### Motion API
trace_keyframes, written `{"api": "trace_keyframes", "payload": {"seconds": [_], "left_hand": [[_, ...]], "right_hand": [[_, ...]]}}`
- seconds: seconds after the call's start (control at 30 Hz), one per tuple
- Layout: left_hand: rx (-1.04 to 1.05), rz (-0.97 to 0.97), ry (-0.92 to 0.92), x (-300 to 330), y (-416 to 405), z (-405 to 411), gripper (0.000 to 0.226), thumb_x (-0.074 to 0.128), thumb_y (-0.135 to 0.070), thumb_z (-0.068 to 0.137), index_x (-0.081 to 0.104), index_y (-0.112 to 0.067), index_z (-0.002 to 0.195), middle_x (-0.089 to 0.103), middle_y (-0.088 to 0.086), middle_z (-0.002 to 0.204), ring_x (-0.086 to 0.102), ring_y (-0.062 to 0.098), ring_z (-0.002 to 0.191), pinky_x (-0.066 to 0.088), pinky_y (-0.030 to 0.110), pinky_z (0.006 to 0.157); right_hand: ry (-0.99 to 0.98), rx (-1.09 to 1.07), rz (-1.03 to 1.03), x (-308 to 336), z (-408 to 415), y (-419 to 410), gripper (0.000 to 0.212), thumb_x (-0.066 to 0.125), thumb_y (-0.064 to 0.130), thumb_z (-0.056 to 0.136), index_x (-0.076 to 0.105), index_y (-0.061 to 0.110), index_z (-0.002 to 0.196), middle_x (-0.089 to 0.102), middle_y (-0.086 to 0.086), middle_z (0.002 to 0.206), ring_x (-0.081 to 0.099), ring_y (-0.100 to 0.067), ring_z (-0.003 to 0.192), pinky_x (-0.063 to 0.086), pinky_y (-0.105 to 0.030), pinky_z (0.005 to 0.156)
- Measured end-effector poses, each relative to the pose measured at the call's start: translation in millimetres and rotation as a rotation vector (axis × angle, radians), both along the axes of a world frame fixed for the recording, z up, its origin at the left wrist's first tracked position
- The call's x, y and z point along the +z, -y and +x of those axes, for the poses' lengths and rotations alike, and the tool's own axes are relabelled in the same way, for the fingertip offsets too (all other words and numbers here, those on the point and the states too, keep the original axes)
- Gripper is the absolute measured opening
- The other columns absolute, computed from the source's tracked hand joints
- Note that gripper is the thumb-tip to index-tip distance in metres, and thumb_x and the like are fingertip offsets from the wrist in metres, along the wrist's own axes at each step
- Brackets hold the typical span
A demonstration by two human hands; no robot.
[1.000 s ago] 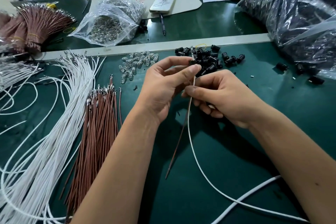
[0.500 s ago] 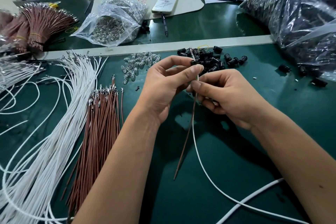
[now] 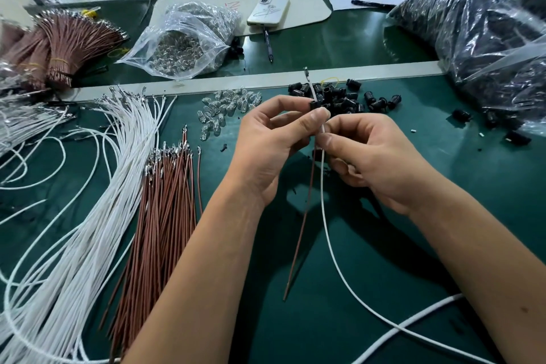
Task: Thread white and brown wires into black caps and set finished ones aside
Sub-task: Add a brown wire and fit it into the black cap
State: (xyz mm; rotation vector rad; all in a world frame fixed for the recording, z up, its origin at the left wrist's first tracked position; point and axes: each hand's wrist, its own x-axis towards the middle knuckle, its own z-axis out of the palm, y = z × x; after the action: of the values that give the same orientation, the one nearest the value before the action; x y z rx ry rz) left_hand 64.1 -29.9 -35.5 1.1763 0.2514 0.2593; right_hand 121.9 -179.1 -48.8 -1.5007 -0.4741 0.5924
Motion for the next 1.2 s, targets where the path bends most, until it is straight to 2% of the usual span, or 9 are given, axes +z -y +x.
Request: {"api": "trace_keyframes", "payload": {"seconds": [0.2,0.3,0.43,0.53,0.63,0.73,0.9,1.07,1.2], "left_hand": [[0.048,0.038,-0.012,0.1,2.5,-0.3,0.026,0.082,-0.015,0.063,0.067,-0.01,0.084,0.069,0.027,0.095,0.06,0.027,0.079,0.048,0.039,0.08],[0.052,0.028,-0.008,-0.2,4.4,-0.1,0.025,0.082,-0.015,0.064,0.067,-0.011,0.084,0.069,0.025,0.093,0.06,0.027,0.08,0.048,0.039,0.08],[0.038,0.017,-0.005,0.6,4.2,-0.1,0.022,0.081,-0.014,0.066,0.066,-0.013,0.082,0.071,0.021,0.089,0.063,0.023,0.075,0.051,0.03,0.075],[0.02,-0.007,-0.018,1.7,4.6,-0.5,0.021,0.08,-0.014,0.067,0.065,-0.014,0.081,0.069,0.022,0.093,0.061,0.027,0.085,0.048,0.038,0.083],[-0.001,-0.012,-0.033,2.2,7.8,-0.4,0.022,0.078,-0.014,0.067,0.062,-0.012,0.082,0.067,0.024,0.096,0.057,0.029,0.086,0.047,0.037,0.078],[-0.026,-0.007,-0.029,1.6,8.3,0.1,0.018,0.076,-0.008,0.076,0.061,-0.012,0.086,0.067,0.023,0.095,0.056,0.027,0.082,0.047,0.032,0.07],[0.006,0.049,-0.012,1.3,1.0,0.4,0.007,0.074,-0.012,0.086,0.072,-0.018,0.088,0.071,0.01,0.085,0.061,0.021,0.077,0.047,0.03,0.07],[0.035,0.061,0.01,1.3,-7.7,-1.2,0.004,0.079,-0.016,0.075,0.075,-0.017,0.076,0.069,0.004,0.074,0.061,0.015,0.07,0.053,0.023,0.066],[0.037,0.063,0.053,0.2,-8.6,-1.7,0.008,0.076,-0.008,0.08,0.074,-0.014,0.076,0.071,0.006,0.076,0.066,0.016,0.07,0.057,0.026,0.067]], "right_hand": [[0.021,0.036,-0.005,0.3,-1.3,-0.3,0.014,0.068,0.018,0.098,0.071,0.012,0.086,0.053,-0.009,0.061,0.045,-0.009,0.045,0.029,-0.018,0.035],[0.027,0.017,-0.004,0.1,-0.2,0.6,0.014,0.068,0.016,0.098,0.071,0.01,0.085,0.053,-0.006,0.058,0.043,-0.006,0.042,0.028,-0.017,0.036],[0.016,0.017,0.028,-1.0,-1.5,-1.4,0.023,0.07,0.031,0.09,0.07,0.009,0.084,0.05,-0.016,0.075,0.04,-0.01,0.052,0.028,-0.016,0.041],[0.009,0.042,0.053,-2.4,-2.6,-2.7,0.022,0.068,0.036,0.091,0.07,0.015,0.082,0.049,-0.015,0.077,0.039,-0.01,0.053,0.029,-0.016,0.042],[-0.003,0.043,0.062,-3.1,-1.2,-1.7,0.026,0.07,0.038,0.092,0.07,0.014,0.082,0.049,-0.016,0.076,0.035,-0.015,0.054,0.027,-0.019,0.042],[-0.009,0.009,0.069,-2.4,0.2,-0.6,0.023,0.073,0.037,0.089,0.072,0.017,0.077,0.053,-0.018,0.077,0.036,-0.012,0.052,0.027,-0.018,0.041],[-0.056,0.049,0.101,-1.0,1.0,0.1,0.015,0.074,0.03,0.085,0.072,0.016,0.08,0.062,-0.007,0.074,0.04,-0.006,0.049,0.028,-0.015,0.041],[-0.021,0.055,0.047,2.0,1.6,3.6,0.013,0.075,0.029,0.081,0.075,0.016,0.076,0.065,-0.007,0.069,0.042,-0.007,0.048,0.028,-0.015,0.037],[0.052,0.056,0.036,1.4,1.8,4.8,0.015,0.075,0.028,0.082,0.077,0.014,0.077,0.069,-0.01,0.071,0.05,-0.008,0.046,0.031,-0.016,0.034]]}}
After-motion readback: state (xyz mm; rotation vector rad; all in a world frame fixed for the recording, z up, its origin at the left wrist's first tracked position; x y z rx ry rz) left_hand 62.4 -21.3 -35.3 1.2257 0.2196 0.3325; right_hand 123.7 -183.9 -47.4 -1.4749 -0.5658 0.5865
